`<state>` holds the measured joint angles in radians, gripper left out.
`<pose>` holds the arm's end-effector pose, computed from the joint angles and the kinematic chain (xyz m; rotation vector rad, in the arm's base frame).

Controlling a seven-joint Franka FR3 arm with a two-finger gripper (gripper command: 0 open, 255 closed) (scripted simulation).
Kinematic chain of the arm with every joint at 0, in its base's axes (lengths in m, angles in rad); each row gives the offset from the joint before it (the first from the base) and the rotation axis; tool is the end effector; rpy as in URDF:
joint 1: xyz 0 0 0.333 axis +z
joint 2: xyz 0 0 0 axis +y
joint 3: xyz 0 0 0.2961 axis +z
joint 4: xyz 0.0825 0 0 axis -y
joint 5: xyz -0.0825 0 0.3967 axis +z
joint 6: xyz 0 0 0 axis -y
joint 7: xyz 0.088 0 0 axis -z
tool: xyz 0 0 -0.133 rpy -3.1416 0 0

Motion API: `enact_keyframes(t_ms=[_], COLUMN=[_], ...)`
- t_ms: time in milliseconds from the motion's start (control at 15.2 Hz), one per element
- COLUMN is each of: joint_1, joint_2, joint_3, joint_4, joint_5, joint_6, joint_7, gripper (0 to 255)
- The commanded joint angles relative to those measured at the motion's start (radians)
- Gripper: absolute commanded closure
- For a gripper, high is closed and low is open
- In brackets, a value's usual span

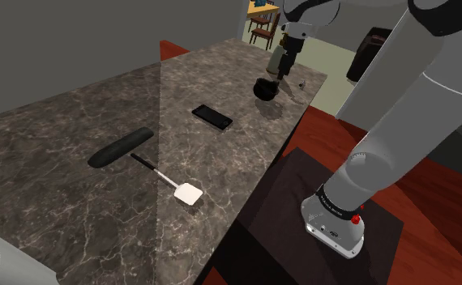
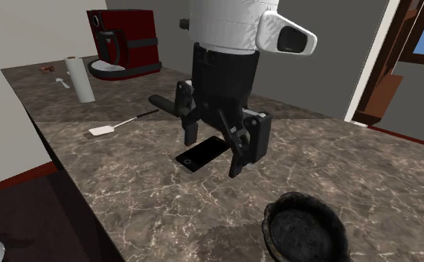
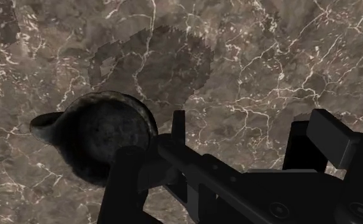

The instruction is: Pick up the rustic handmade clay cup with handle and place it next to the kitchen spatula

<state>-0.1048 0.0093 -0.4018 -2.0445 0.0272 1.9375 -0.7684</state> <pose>0.4795 -0.2630 0.3753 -3.0295 -0.3813 0.1226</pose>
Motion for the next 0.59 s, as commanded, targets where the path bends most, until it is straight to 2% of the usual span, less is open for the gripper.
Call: enact_keyframes(t_ms=[0,528], joint_1=[-0.015,-0.126], joint_2=[0.084,0.427], joint_3=[-0.014,-0.009], joint_4=[0.067,0.396], joint_5=[0.034,0.167], joint_6=[0.006,-0.027], joint_7=[-0.057,-0.238], gripper=[0,0])
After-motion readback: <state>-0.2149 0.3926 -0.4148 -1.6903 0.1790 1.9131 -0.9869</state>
